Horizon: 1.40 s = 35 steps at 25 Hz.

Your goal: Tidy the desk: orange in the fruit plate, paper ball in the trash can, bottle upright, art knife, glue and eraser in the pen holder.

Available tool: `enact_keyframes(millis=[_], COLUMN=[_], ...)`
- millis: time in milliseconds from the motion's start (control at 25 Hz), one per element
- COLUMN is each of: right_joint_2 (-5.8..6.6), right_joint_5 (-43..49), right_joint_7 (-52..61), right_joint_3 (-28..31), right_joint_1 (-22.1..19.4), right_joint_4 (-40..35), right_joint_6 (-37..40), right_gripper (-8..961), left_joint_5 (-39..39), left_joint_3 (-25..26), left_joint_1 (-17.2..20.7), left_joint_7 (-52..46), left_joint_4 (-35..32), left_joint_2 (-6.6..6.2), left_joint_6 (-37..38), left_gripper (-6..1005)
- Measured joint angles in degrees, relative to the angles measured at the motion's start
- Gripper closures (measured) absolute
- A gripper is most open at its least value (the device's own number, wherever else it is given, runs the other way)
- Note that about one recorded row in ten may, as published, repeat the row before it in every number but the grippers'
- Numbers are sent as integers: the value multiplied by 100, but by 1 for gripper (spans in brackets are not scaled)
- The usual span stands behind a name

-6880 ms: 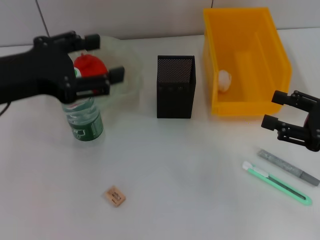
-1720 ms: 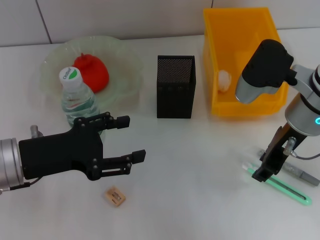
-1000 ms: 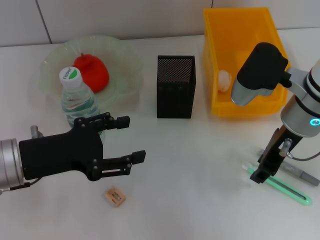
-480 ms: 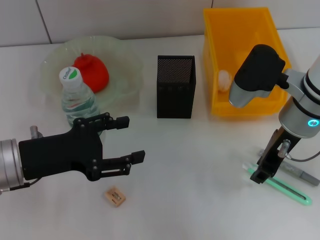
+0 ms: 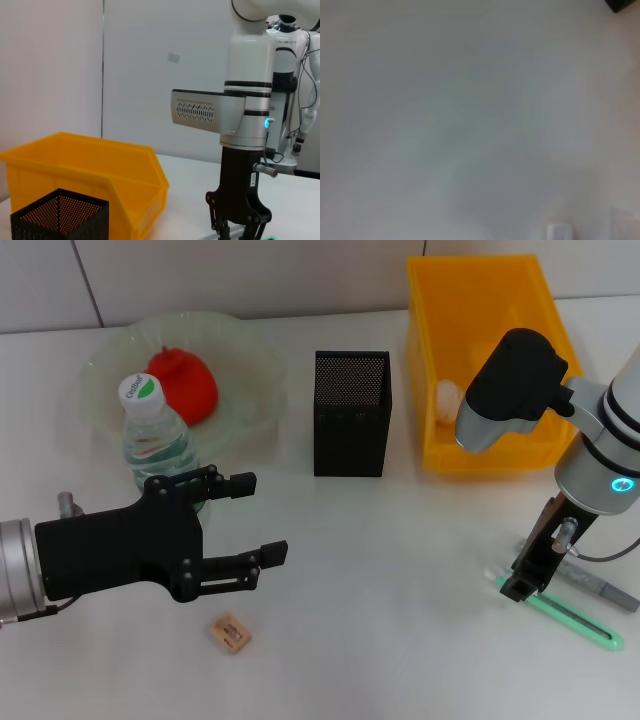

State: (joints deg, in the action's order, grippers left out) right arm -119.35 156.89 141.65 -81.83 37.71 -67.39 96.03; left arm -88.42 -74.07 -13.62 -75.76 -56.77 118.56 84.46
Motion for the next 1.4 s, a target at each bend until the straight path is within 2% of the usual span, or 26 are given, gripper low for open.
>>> enact_keyframes(millis=[480, 680, 1120, 1400], right_joint_2=[0, -1, -1, -17], right_joint_5=[0, 4, 4, -50], right_joint_7=[74, 85, 154, 228], right_joint_3=[-8, -9, -6, 53], right_joint_1=[0, 0, -7, -70], right_joint_4=[43, 50, -60, -675], right_joint_6=[-20, -27, -76, -75], right_gripper=[785, 833, 860, 861], left_joint_5=[0, 0, 0, 0], left_joint_3=[15, 16, 16, 15], left_joint_1=[-6, -10, -18, -18], left_joint_7=[0, 0, 0, -1], left_joint_4=[0, 0, -1, -1], left_joint_2=[0, 0, 0, 0], left_joint_6=[0, 0, 0, 0], left_gripper=[194, 194, 194, 194])
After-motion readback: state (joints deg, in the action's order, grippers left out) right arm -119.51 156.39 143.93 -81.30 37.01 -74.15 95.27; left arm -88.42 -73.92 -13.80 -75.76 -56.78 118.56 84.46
